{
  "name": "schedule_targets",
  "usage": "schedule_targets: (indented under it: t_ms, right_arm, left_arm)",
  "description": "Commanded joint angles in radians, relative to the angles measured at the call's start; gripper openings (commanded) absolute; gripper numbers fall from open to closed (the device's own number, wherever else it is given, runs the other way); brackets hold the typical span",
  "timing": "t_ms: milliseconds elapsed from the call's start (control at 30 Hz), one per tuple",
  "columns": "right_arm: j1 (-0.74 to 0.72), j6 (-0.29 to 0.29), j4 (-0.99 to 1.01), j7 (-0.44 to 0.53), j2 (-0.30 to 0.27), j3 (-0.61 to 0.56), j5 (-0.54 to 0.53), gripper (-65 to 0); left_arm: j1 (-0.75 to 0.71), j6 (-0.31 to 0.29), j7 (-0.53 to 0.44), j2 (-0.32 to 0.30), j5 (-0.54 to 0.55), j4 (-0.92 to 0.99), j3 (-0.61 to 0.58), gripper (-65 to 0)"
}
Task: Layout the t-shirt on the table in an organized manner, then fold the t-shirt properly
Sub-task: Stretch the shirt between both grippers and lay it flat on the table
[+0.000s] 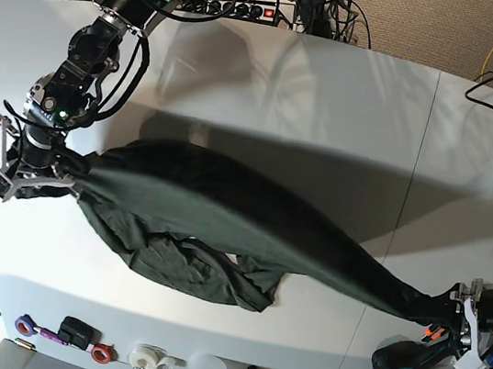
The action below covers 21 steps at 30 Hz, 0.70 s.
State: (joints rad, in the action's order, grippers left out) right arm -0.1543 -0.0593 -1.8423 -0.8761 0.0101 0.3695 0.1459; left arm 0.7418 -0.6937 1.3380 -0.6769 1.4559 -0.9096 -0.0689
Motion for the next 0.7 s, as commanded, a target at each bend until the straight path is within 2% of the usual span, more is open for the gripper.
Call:
schedule_targets:
  t_ms: [0, 133, 333, 467, 600, 667]
  right_arm:
    - [-0.022, -0.004, -0.04, 0.032, -0.007, -0.001, -0.007, -65.0]
    - [-0.014, -0.008, -0.116, 0.044, -0.001, -0.001, -0.057, -65.0]
    - [-0.005, -0.027, -0.187, 0.056, 0.032, -0.001, -0.06, -65.0]
    - [0.023, 0.003, -0.187, -0.006, 0.031, -0.001, -0.06, -65.0]
    - [0.086, 0.004, -0.197, -0.06, 0.031, -0.001, -0.06, -65.0]
    - [0.124, 0.034, -0.231, -0.079, 0.031, -0.001, -0.064, -65.0]
  left_arm:
    - [0.034, -0.004, -0.012, -0.023, 0.028, -0.014, 0.009, -65.0]
    - [0.034, -0.004, -0.013, -0.043, 0.028, -0.014, 0.009, -65.0]
    - [0.034, -0.004, -0.018, -0.075, 0.028, -0.014, 0.009, -65.0]
    - [0.031, -0.004, 0.026, -0.084, 0.028, -0.014, 0.009, -65.0]
    - [-0.013, -0.004, 0.058, -0.083, 0.028, -0.016, 0.008, -65.0]
    - [-0.053, -0.004, 0.058, -0.082, 0.028, -0.016, 0.008, -65.0]
